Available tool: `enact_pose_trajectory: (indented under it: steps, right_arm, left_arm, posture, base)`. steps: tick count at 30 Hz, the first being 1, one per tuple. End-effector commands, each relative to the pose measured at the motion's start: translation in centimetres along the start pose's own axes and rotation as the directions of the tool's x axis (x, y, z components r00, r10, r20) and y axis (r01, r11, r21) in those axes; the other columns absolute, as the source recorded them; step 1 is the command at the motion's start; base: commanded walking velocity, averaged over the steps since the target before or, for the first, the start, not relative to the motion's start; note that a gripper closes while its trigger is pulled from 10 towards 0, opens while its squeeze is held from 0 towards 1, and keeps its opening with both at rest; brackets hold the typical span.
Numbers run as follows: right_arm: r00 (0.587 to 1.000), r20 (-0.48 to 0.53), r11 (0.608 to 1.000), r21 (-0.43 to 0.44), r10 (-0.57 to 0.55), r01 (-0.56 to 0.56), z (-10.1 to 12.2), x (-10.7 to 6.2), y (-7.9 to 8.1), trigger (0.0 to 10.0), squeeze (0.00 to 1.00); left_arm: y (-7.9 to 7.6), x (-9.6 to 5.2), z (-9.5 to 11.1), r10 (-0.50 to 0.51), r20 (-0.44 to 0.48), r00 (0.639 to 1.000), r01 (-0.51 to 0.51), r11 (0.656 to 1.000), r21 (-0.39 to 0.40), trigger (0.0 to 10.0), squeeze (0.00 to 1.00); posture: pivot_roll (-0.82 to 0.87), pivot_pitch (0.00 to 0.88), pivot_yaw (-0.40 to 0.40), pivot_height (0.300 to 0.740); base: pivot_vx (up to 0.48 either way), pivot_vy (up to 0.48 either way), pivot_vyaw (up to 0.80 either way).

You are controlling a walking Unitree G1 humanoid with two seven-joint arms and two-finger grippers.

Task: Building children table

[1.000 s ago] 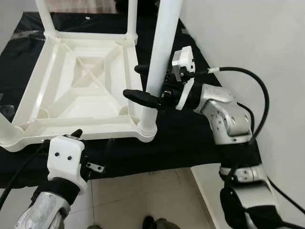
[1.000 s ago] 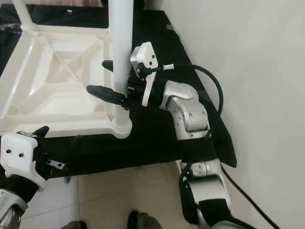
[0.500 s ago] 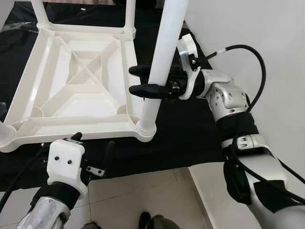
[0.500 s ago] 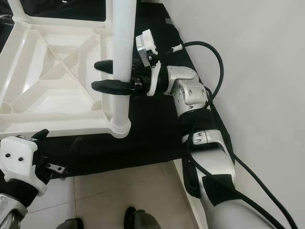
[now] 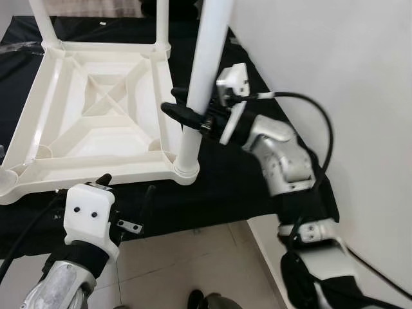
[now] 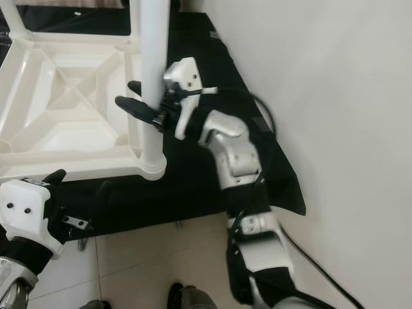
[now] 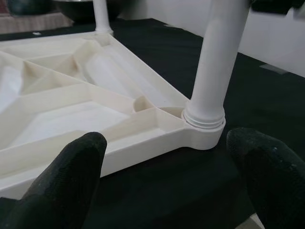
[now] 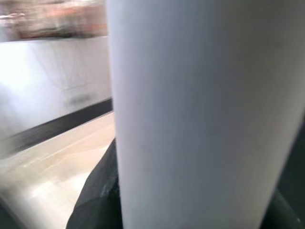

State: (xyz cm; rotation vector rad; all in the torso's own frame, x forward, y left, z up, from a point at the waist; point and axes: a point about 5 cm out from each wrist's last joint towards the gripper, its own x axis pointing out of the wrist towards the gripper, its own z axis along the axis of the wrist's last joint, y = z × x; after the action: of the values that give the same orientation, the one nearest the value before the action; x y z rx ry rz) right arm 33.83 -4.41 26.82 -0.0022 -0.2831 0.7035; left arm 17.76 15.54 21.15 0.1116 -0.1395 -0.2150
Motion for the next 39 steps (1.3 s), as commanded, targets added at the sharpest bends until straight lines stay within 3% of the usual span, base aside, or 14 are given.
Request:
enact_pose_trajectory:
  steps: [1,3,11,12,13,14,15,16,23,30,39]
  right_arm:
    - [0.982,-0.135,0.991,-0.027,-0.13,0.128,-2.8,-1.1,0.4,0.0,0.0]
    - [0.988,-0.117,0.994,0.019,-0.104,0.107,-3.1,-1.1,2.3,0.0,0.0]
    - [0.998,-0.05,0.999,0.017,-0.043,0.044,-2.3,0.9,3.8,0.0,0.0]
    - [0.999,-0.035,0.999,0.015,-0.039,0.039,-2.0,1.1,3.9,10.0,0.0]
    - [0.999,-0.024,0.999,0.015,-0.038,0.038,-1.8,1.2,4.0,10.0,0.0]
    - [0.999,-0.01,0.999,0.014,-0.039,0.039,-1.4,1.3,4.3,10.0,0.65]
    - [0.999,-0.01,0.999,0.014,-0.039,0.039,-1.4,1.3,4.3,10.0,0.65]
    - [1.0,0.022,0.999,0.034,-0.02,0.019,-0.8,1.3,4.7,10.0,1.0]
    - [0.998,0.061,0.998,0.049,0.024,-0.027,-0.3,0.2,4.0,10.0,1.0]
    - [0.999,0.023,1.0,-0.007,-0.025,0.026,-1.9,-2.9,1.8,10.0,1.0]
    - [0.995,-0.047,0.996,-0.033,-0.084,0.083,-3.3,-6.5,0.9,10.0,1.0]
  left_arm:
    - [0.3,0.0,-0.4,0.001,-0.022,1.0,-0.001,1.0,-0.001,10.0,0.0]
    - [0.4,0.2,-0.5,0.0,-0.023,1.0,0.0,1.0,-0.001,10.0,0.0]
    - [0.7,1.0,-0.5,0.001,-0.009,1.0,-0.001,1.0,0.009,10.0,0.0]
    - [0.8,1.0,-0.4,0.006,-0.008,1.0,-0.006,1.0,0.013,10.0,0.0]
    - [0.9,1.0,-0.4,0.01,-0.008,1.0,-0.01,1.0,0.016,10.0,0.0]
    - [1.0,1.0,-0.4,0.012,-0.008,1.0,-0.011,1.0,0.017,10.0,0.0]
    - [1.0,1.0,-0.4,0.012,-0.008,1.0,-0.011,1.0,0.017,10.0,0.0]
    - [1.0,1.0,-0.5,0.01,-0.01,1.0,-0.01,1.0,0.018,10.0,0.0]
    - [1.0,0.9,-0.8,0.012,-0.025,1.0,-0.012,1.0,0.016,10.0,0.0]
    - [1.1,1.5,-1.7,0.012,-0.051,0.999,-0.012,1.0,0.008,10.0,0.0]
    - [0.4,2.6,-3.1,0.008,-0.075,0.997,-0.01,1.0,-0.021,10.0,0.0]
  posture:
    - [0.07,0.189,-0.111,0.74]
    - [0.07,0.184,-0.109,0.74]
    - [0.07,0.146,-0.103,0.74]
    - [0.08,0.141,-0.101,0.74]
    - [0.08,0.141,-0.101,0.74]
    - [0.08,0.141,-0.1,0.74]
    - [0.08,0.141,-0.1,0.74]
    - [0.08,0.143,-0.099,0.74]
    - [0.07,0.153,-0.098,0.74]
    - [0.06,0.152,-0.084,0.74]
    - [0.02,0.138,-0.066,0.74]
  base:
    - [0.0,0.0,0.0]
    - [0.0,0.0,0.0]
    - [0.0,0.0,0.0]
    - [0.0,0.0,0.0]
    - [0.0,0.0,0.0]
    - [0.0,0.0,0.0]
    - [0.0,0.0,0.0]
    - [0.0,0.0,0.0]
    - [0.0,0.0,0.0]
    - [0.0,0.0,0.0]
    - [0.0,0.0,0.0]
